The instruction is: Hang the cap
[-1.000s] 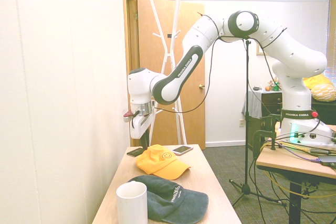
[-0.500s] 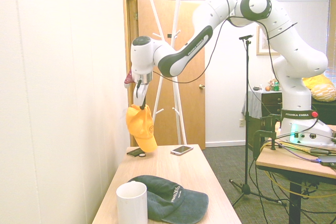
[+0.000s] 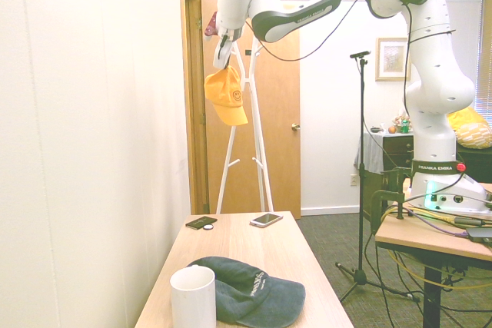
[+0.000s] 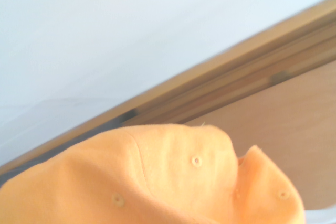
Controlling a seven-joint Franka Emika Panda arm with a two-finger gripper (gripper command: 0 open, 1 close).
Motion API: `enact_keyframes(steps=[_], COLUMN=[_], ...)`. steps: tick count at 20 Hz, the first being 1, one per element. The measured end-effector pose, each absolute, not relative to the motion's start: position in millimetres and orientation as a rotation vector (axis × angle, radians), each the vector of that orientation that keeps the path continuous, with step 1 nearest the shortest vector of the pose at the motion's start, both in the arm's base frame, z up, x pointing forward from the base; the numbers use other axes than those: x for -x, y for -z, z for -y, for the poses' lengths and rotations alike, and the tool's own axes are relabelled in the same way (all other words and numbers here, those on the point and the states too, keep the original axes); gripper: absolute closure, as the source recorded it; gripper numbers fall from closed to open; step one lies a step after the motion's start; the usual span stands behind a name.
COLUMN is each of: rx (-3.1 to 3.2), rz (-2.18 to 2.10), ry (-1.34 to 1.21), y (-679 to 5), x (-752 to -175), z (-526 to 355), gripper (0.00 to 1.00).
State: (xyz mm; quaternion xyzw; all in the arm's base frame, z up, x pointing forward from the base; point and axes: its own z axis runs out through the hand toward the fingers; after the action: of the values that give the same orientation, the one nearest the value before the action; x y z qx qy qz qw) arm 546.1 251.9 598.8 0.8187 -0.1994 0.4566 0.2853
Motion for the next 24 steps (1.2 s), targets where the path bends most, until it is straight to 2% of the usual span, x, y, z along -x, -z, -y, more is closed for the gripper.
enact_keyframes(steps=[14, 18, 24], rx=[-1.924, -1.948, -1.994], rz=[0.712, 0.758, 0.747], ry=[-1.349, -1.325, -1.281], y=[-765, -767, -729], x=[-470, -472, -508], z=[-178, -157, -106], gripper=[1.00, 1.00, 1.00])
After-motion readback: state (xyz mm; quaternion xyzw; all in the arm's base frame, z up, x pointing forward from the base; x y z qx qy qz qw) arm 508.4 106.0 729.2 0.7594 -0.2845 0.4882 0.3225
